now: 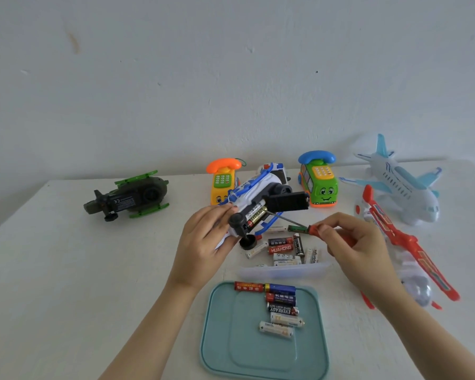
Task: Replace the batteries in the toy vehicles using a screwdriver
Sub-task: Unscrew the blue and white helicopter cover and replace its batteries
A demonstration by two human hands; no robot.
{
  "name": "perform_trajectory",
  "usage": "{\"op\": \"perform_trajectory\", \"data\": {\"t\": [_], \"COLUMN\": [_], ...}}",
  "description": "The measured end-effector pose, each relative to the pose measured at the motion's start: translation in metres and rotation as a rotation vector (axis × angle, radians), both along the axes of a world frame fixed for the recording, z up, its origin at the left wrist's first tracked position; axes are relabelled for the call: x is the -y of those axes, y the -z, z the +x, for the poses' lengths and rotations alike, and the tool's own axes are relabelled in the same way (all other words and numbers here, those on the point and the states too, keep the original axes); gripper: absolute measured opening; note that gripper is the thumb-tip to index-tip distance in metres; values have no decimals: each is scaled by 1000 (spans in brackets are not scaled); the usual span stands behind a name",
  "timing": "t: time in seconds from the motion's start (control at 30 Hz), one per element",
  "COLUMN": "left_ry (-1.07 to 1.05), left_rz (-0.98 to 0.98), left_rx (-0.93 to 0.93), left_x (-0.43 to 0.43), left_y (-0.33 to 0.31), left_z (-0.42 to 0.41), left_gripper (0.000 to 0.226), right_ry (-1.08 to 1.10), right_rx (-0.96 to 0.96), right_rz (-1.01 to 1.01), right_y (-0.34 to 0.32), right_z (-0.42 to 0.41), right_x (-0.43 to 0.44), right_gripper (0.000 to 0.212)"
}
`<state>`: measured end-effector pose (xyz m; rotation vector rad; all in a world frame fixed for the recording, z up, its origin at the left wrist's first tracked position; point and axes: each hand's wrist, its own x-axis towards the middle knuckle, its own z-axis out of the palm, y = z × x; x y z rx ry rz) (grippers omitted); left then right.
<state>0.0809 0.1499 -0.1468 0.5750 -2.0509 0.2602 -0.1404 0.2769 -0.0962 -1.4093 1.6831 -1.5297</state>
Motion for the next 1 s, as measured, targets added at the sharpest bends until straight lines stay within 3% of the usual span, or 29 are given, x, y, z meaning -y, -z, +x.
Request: {"op": "perform_trajectory", "data": {"t": [0.57, 1.0], "left_ry": [-104, -47], "left_rz": [35, 63], "left_rx": [-54, -72], "left_x": [3, 4], "left_y": [-3, -7], "left_z": [-17, -14], "left_gripper": [35, 40], "right_ry": [-133, -167], "right_rx": [-75, 161], "right_rz": [30, 52], "right_y": [13, 11], "right_z": [9, 6], "right_x": [0, 6], "right_gripper": [15, 20]}}
